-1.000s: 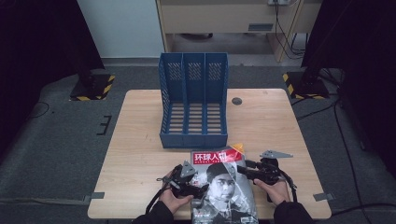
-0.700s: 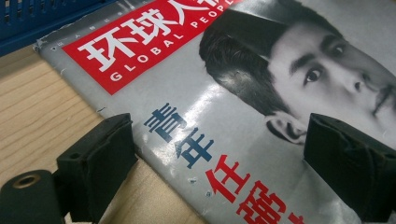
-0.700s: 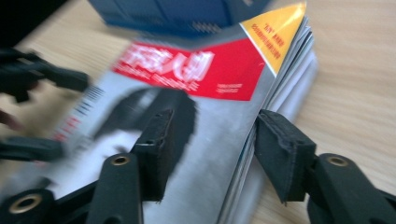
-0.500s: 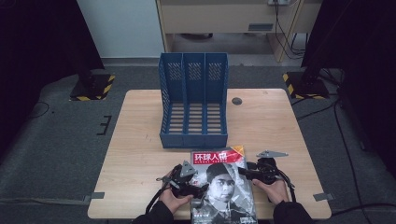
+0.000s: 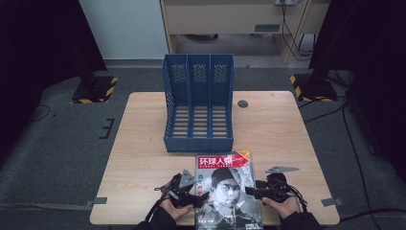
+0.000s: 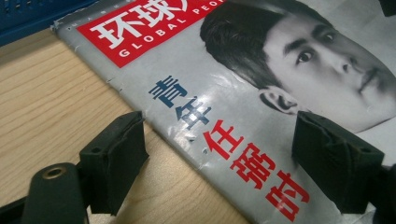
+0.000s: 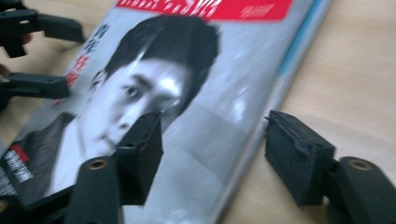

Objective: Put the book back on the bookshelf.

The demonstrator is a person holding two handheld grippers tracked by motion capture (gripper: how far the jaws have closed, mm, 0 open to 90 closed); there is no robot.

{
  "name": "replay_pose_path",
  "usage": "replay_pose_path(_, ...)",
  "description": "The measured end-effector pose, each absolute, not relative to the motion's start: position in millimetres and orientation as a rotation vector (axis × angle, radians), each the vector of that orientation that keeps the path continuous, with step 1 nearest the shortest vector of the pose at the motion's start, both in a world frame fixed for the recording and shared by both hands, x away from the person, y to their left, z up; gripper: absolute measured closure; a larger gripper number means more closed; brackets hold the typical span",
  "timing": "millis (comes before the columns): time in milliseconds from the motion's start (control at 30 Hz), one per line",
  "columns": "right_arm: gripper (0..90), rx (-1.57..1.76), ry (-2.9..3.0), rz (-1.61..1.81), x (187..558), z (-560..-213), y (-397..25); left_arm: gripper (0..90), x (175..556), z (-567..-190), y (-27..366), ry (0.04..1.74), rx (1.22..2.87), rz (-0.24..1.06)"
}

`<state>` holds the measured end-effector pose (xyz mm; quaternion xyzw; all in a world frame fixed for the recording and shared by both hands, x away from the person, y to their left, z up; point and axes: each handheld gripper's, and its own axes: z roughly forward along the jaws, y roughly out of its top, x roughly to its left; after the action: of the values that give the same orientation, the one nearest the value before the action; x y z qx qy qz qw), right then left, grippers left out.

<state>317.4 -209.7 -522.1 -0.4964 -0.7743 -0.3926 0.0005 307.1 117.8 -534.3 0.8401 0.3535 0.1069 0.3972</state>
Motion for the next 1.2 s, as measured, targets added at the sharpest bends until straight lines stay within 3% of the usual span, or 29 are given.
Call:
replay_pose_path(167,37.1,-1.567,-2.381,-1.292,321.7,-521.2,-210.4,16.8,307.3,-534.4,115.3,0.891,2.130,0.268)
replay_pose_path(333,46.5,-1.487,-2.194,-1.545,324.8,-511.4,-213.9,12.9,309.1,-534.6,112.2,0.894,2.133,0.261)
replay_pose_path(733,46.2,-1.435,-2.433,-1.334,338.9,-527.9,-194.4,10.5,312.6,-534.8,110.1,0.899,2.122,0.242)
replay_pose_path(900,57.6,-1.441,-2.427,-1.319,345.5,-529.5,-198.5,11.1,315.1,-534.7,112.2,0.908,2.103,0.221)
replay_pose_path(1200,68.1,-1.458,-2.445,-1.297,349.6,-529.1,-197.2,15.2,319.6,-534.7,114.5,0.940,2.079,0.224)
